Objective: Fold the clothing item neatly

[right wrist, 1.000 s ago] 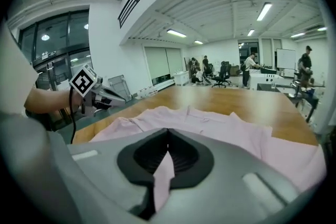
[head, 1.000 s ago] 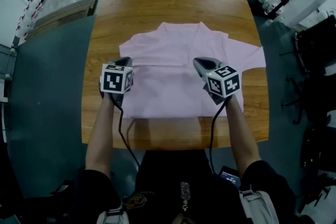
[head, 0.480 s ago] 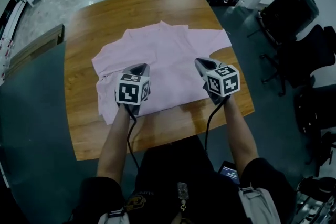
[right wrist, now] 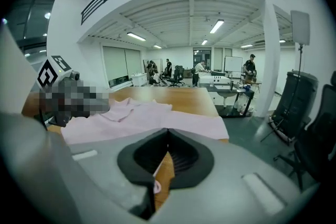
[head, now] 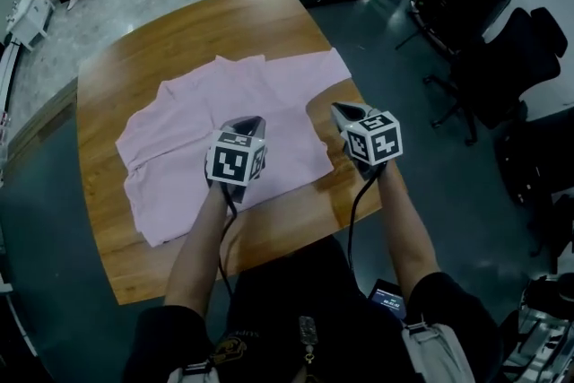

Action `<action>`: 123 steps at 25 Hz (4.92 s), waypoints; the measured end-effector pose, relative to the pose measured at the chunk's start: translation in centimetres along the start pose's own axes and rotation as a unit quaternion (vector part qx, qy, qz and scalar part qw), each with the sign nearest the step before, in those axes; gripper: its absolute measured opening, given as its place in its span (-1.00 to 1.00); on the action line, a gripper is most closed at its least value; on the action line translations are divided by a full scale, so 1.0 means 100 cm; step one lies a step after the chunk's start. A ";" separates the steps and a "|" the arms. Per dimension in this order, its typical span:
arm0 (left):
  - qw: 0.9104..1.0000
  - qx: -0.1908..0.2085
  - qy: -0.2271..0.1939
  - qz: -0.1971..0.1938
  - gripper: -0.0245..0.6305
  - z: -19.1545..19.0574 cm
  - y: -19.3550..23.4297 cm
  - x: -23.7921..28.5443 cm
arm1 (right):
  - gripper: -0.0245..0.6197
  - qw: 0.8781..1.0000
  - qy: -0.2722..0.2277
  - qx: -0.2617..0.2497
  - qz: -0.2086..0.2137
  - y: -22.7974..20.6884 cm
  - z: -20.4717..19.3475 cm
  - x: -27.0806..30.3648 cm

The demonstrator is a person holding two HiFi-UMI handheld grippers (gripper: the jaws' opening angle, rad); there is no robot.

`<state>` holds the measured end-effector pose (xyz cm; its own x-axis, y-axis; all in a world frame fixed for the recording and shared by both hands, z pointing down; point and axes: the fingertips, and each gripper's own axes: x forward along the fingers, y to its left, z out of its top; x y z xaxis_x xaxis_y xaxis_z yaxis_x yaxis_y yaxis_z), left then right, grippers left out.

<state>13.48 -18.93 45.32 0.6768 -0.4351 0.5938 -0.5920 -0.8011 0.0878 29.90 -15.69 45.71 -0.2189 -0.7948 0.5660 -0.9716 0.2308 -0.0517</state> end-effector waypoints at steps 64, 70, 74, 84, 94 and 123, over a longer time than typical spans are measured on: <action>0.991 -0.044 0.109 0.065 -0.90 0.026 -0.010 0.184 | -0.68 0.971 0.094 0.208 0.065 -0.217 -0.071 0.148; 0.990 -0.052 0.103 0.077 -0.90 0.022 -0.002 0.168 | -0.85 0.983 0.059 0.159 0.071 -0.203 -0.042 0.128; 0.989 -0.066 0.094 0.090 -0.90 0.015 0.013 0.149 | -0.85 0.989 0.018 0.120 0.086 -0.179 0.002 0.113; 0.989 -0.092 0.084 0.084 -0.90 -0.020 0.052 0.099 | -0.85 0.993 -0.035 0.028 0.113 -0.079 0.095 0.100; 0.988 -0.112 0.069 0.086 -0.90 -0.046 0.095 0.043 | -0.85 0.982 -0.019 -0.055 0.181 0.068 0.110 0.132; 0.998 0.017 0.059 -0.011 -0.75 -0.025 0.096 0.075 | -0.68 0.981 0.105 -0.094 0.131 0.099 0.007 0.151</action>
<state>11.76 -28.88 52.56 0.6316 -0.3677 0.6825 -0.5614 -0.8241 0.0755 16.88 -25.79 53.21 -0.4161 -0.5662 0.7116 -0.8468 0.5265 -0.0763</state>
